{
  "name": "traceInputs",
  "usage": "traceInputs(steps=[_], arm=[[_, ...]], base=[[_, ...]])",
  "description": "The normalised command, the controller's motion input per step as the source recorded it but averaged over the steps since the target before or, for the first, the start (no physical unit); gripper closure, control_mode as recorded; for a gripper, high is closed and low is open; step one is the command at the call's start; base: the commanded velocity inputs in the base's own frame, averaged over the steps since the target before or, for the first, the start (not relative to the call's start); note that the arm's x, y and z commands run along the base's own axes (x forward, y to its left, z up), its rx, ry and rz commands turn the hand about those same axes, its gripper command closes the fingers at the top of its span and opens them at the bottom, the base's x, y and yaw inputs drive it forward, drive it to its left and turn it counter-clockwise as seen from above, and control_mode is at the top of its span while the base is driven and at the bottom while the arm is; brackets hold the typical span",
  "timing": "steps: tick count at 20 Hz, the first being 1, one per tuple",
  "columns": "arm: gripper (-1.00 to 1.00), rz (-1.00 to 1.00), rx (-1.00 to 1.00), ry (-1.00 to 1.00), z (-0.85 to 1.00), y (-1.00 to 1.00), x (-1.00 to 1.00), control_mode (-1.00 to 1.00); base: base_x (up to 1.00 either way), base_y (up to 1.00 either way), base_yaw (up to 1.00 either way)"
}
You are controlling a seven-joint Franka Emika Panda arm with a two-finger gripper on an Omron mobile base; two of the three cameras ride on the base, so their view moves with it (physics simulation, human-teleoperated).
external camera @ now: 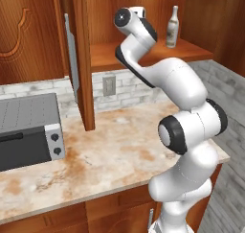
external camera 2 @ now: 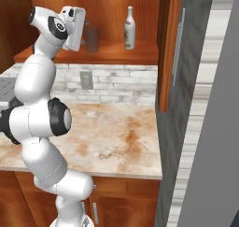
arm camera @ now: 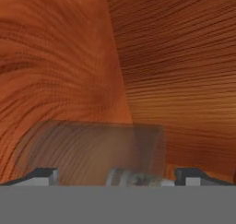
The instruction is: There is a bowl on the dining counter. Grab a lemon wedge from the fridge and place it in the bowl. Then get the liquor bottle and glass cup from the cabinet and place them next to the bowl.
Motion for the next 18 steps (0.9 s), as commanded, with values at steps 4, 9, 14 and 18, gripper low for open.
traceInputs(steps=[4,9,14,18], arm=[[-1.0,0.01,0.0,0.0,-0.04,0.0,0.2,-1.0],[-1.0,0.0,0.0,0.0,-0.15,0.0,0.0,-1.0],[-1.0,0.0,0.0,0.03,-0.36,-0.04,0.04,-1.0],[-1.0,0.0,0.0,0.01,-0.13,-0.03,0.17,-1.0]], base=[[0.0,0.0,0.0],[0.0,0.0,0.0],[0.0,0.0,0.0],[0.0,0.0,0.0]])
